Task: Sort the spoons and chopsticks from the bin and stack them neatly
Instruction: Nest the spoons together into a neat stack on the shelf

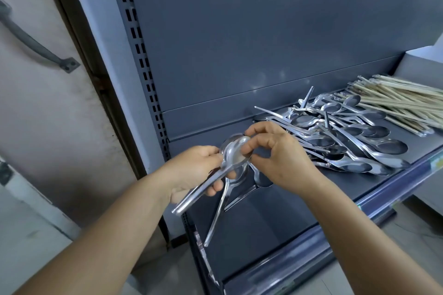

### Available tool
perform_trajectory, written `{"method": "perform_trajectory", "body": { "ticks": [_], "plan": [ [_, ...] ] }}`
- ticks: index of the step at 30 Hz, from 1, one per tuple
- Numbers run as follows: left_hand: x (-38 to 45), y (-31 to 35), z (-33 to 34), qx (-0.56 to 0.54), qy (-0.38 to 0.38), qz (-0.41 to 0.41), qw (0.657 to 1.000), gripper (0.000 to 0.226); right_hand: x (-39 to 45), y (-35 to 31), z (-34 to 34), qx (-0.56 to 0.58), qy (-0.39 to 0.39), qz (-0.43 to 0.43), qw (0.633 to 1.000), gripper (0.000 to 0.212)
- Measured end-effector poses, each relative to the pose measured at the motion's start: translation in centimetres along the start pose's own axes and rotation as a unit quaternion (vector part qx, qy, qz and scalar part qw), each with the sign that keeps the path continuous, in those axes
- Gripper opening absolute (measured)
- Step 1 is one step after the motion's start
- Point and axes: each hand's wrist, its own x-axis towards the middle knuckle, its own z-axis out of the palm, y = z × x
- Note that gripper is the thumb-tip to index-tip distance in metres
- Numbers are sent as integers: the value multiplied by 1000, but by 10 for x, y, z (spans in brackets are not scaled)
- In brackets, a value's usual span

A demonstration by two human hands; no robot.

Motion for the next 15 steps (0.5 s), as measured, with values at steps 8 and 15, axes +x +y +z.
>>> {"method": "perform_trajectory", "body": {
  "ticks": [8, 15],
  "plan": [
    [-12, -13, 3, -86, 67, -8, 994, 14, -4, -4, 23, -76, 2, -39, 996, 24],
    [-10, -35, -9, 55, 192, -1, 980, 20, 2, 16, 31, -222, -58, 27, 973, 35]
  ]
}}
